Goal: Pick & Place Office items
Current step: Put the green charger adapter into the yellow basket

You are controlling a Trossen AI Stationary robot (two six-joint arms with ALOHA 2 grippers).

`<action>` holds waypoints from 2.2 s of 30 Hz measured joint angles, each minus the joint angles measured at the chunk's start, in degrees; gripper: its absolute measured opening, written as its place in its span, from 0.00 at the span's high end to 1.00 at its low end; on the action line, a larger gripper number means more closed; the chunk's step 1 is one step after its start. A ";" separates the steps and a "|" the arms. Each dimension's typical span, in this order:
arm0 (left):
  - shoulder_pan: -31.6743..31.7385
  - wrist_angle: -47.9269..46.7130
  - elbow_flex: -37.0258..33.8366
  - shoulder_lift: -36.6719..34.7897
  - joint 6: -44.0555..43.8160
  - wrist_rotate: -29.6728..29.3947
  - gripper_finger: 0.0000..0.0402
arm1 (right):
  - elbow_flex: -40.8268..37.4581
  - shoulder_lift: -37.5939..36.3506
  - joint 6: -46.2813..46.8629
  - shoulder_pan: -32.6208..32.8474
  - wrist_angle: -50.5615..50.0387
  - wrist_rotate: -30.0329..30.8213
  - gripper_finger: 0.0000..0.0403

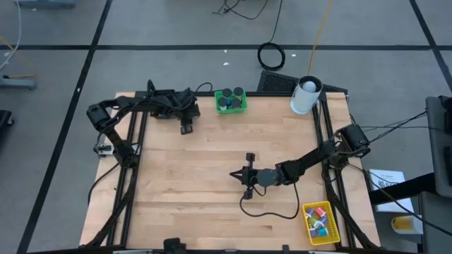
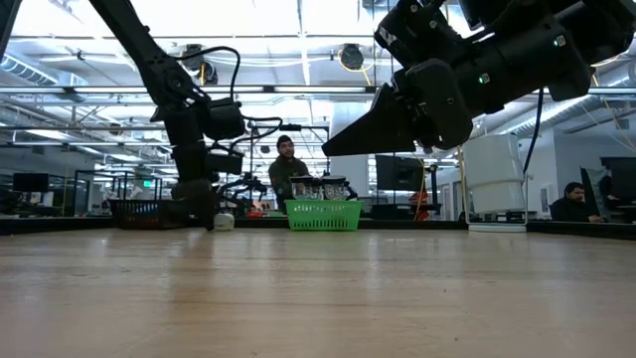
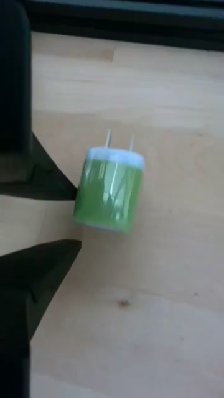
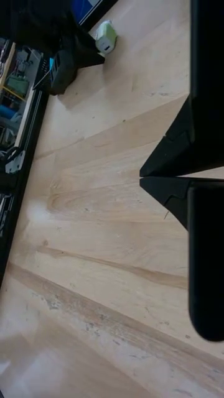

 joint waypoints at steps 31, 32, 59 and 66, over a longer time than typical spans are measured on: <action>-9.24 8.82 -0.07 -0.11 -61.29 -17.37 0.24 | 0.00 0.00 0.02 0.00 0.42 0.00 1.00; -9.22 8.81 -0.07 -0.11 -61.98 -18.77 0.25 | 0.00 0.00 0.02 0.00 0.42 0.00 1.00; -12.80 13.94 -0.02 6.44 -67.68 -28.63 0.47 | 0.00 -0.01 0.04 0.42 0.85 0.00 1.00; -12.74 13.63 -0.02 6.43 -67.71 -27.59 0.50 | 0.00 0.00 0.04 0.42 0.85 0.00 1.00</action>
